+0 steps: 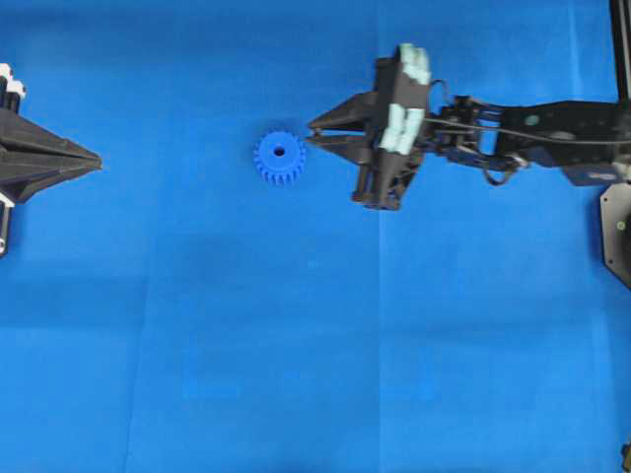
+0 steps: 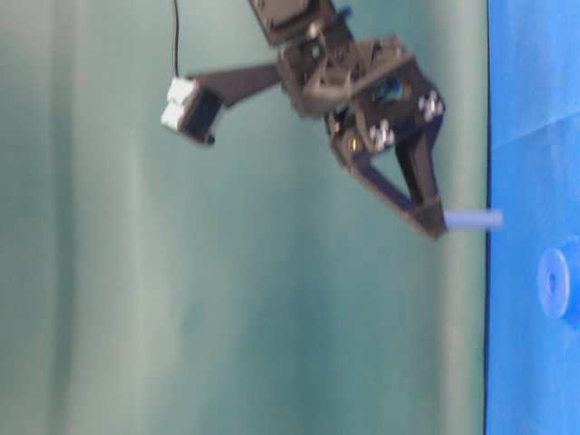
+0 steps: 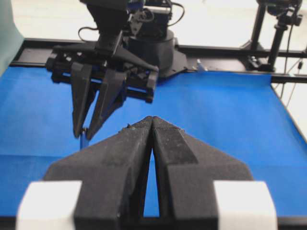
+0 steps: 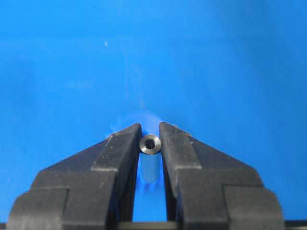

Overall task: Insert the shaft placed at a random location into the center hole of the small gear at another random location.
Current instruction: 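Carry the shaft left with the right gripper over the blue gear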

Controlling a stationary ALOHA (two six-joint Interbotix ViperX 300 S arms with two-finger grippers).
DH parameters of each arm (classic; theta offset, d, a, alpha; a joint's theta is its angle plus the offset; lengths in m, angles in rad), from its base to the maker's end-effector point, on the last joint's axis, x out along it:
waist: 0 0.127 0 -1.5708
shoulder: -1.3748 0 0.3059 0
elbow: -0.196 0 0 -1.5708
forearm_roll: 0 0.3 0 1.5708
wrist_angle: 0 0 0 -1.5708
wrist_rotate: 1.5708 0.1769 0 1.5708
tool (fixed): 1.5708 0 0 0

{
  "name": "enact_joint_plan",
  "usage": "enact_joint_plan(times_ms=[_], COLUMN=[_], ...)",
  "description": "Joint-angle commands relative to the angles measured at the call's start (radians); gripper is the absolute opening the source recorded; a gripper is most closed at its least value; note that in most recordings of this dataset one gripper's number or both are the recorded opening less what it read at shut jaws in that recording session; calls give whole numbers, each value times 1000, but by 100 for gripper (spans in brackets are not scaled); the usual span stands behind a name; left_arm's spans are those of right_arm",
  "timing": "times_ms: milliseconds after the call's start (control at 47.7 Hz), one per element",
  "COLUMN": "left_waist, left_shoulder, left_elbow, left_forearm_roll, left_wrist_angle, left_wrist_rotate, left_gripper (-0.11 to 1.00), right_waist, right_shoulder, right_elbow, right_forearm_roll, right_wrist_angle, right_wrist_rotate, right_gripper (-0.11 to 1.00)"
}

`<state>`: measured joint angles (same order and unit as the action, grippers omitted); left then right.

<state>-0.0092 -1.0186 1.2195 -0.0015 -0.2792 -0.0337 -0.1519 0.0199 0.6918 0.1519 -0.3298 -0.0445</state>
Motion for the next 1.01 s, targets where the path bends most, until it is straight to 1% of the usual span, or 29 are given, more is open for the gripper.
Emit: enact_joint_plan(times_ms=[0, 147, 357, 713, 986], left_waist=[-2, -2, -2, -5, -9], left_shoulder=[6, 5, 6, 6, 6], left_elbow=[-11, -11, -11, -11, -9], left_forearm_roll=[0, 0, 0, 0, 0], left_wrist_angle=[-5, -6, -5, -5, -5], left_wrist_rotate=[0, 0, -2, -2, -15], left_gripper=[0, 0, 0, 0, 0], right_waist=[5, 5, 5, 3, -2], right_shoulder=[5, 32, 52, 83, 146], right_elbow=[-58, -101, -133, -147, -147], right_forearm_roll=[-2, -2, -9, -9, -3], right_wrist_angle=[6, 11, 12, 3, -51], right_wrist_rotate=[0, -3, -3, -3, -3], right_gripper=[4, 4, 4, 4, 4])
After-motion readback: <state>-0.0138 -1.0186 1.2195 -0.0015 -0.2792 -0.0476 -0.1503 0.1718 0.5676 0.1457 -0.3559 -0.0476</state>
